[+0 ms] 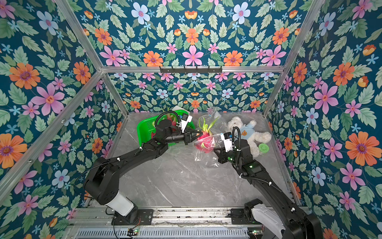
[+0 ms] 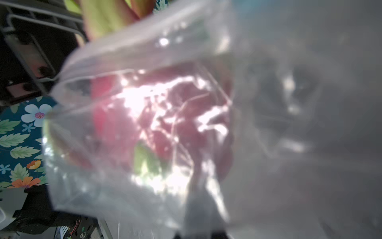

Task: Open the zip-top bag and take out the dragon fruit
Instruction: Pick up the dragon fruit from the zipper food storage bag, then place the zipper food storage bag at the center of the board.

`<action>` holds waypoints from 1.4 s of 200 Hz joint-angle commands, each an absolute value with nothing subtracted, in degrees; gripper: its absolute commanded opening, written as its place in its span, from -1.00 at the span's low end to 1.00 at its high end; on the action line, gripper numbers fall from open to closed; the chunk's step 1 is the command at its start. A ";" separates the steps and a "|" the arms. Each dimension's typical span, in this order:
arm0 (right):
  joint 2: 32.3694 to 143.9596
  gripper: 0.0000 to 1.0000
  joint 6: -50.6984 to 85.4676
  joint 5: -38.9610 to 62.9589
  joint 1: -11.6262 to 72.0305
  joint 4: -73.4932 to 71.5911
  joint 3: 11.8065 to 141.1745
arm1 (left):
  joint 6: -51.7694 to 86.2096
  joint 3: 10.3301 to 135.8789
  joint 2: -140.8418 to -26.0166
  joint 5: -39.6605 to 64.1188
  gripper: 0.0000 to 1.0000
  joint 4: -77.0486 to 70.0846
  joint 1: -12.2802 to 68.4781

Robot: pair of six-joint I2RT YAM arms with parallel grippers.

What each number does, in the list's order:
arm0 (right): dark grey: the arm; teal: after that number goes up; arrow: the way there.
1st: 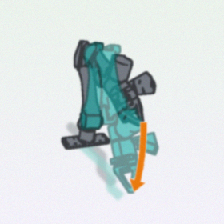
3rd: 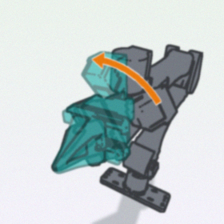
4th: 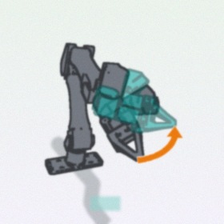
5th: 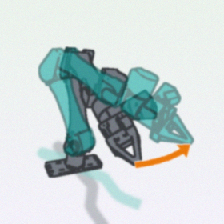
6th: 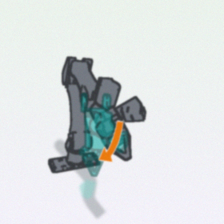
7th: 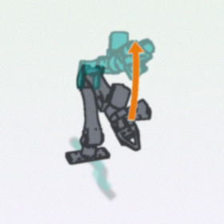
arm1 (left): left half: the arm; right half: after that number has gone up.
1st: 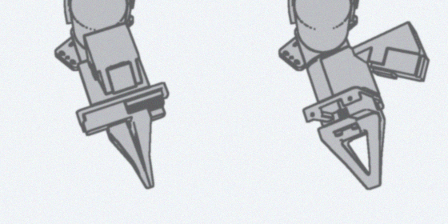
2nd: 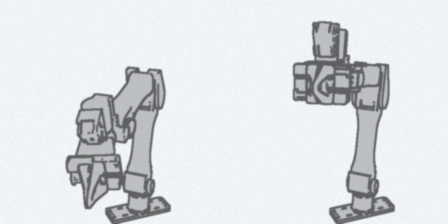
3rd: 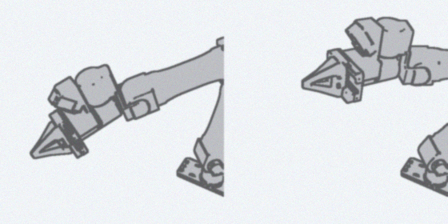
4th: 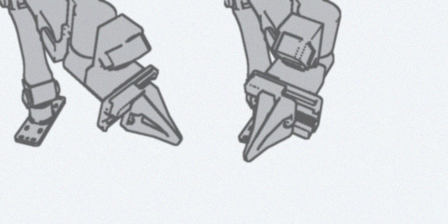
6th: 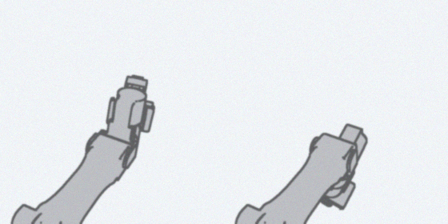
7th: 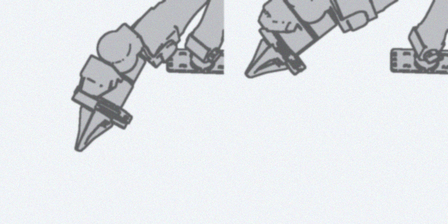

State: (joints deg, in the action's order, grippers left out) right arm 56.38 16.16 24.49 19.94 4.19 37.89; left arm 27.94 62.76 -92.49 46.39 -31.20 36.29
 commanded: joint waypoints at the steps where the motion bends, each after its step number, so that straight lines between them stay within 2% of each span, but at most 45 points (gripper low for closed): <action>1: 57.02 -1.00 17.16 25.42 19.98 3.40 37.83 | 30.01 62.79 -91.44 46.27 -1.00 -37.77 35.17; 56: 58.37 -1.00 19.60 24.46 20.02 3.27 35.50 | 34.23 66.11 -91.29 46.87 -1.00 -42.68 30.85; 103: 62.49 -1.00 20.61 9.57 19.95 11.61 39.94 | 34.19 66.47 -90.22 48.01 -1.00 -41.80 30.50; 122: 64.21 -1.00 20.42 8.65 20.01 14.32 42.18 | 34.06 65.59 -89.61 47.73 -1.00 -41.91 30.50; 136: 63.89 -0.62 20.09 10.10 20.01 15.44 43.43 | 34.02 64.99 -89.51 47.72 -1.00 -41.87 30.50; 161: 59.04 -0.08 19.24 11.24 19.97 16.89 44.69 | 34.47 63.93 -89.89 48.03 -1.00 -42.26 30.50; 181: 52.89 0.21 17.89 11.64 20.03 18.08 45.36 | 35.33 62.93 -90.27 48.34 -1.00 -43.52 30.49; 197: 48.12 0.30 16.98 12.68 20.03 18.56 45.62 | 35.96 62.41 -90.68 48.42 -1.00 -44.55 30.52; 233: 41.24 0.30 16.63 18.33 19.99 15.34 45.56 | 38.31 61.28 -91.92 48.60 -1.00 -47.58 30.58; 280: 45.02 0.30 21.18 27.70 20.04 1.41 42.24 | 41.47 60.22 -92.81 48.95 -1.00 -51.34 30.65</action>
State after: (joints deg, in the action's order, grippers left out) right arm 42.63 18.09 21.52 20.03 10.96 43.55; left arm 39.13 60.42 -92.99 48.14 -45.36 30.52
